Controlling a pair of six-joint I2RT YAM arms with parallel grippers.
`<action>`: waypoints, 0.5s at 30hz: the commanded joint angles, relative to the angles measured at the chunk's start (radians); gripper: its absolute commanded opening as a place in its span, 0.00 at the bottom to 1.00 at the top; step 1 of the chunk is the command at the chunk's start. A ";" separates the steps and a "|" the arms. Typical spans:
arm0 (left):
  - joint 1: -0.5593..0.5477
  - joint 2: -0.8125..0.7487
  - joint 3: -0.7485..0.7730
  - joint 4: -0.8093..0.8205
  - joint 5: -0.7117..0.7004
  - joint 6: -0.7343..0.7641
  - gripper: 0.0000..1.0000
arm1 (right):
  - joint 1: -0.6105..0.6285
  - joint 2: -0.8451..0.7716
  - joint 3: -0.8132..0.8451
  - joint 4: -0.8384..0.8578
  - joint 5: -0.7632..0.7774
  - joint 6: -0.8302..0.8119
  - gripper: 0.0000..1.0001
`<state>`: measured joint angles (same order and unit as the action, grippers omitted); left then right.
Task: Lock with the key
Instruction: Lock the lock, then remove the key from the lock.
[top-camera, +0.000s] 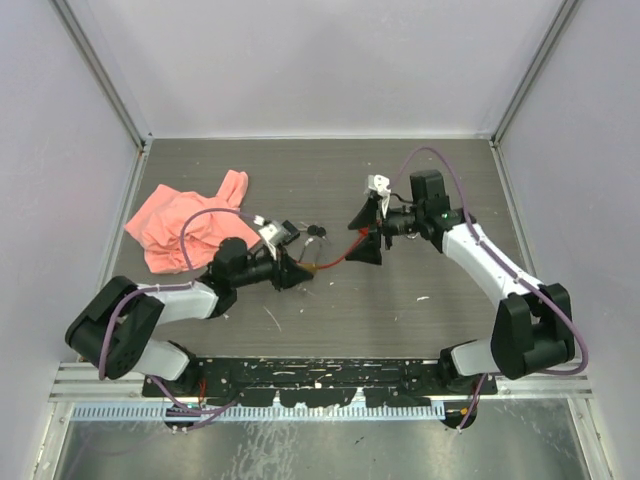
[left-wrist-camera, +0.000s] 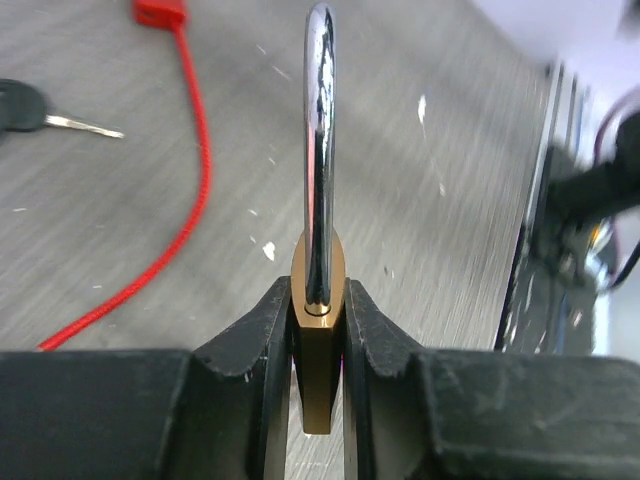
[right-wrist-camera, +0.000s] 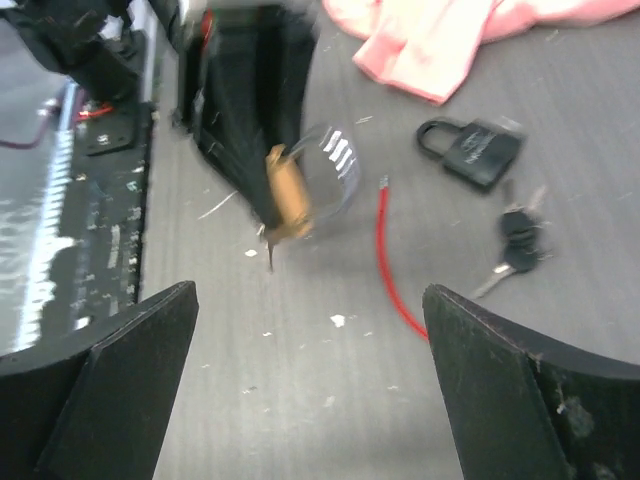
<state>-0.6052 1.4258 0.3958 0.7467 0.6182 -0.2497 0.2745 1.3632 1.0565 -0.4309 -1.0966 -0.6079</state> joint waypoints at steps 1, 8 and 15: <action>0.117 -0.081 0.043 0.235 -0.075 -0.448 0.00 | -0.003 -0.005 -0.220 0.628 -0.162 0.613 1.00; 0.145 -0.148 0.144 0.224 -0.275 -0.697 0.00 | 0.012 0.021 -0.379 1.421 -0.096 1.271 1.00; 0.089 -0.145 0.170 0.313 -0.401 -0.787 0.00 | 0.078 0.065 -0.389 1.507 -0.005 1.430 1.00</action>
<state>-0.4732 1.3159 0.5106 0.8749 0.3149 -0.9333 0.3138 1.4059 0.6666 0.8806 -1.1496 0.6250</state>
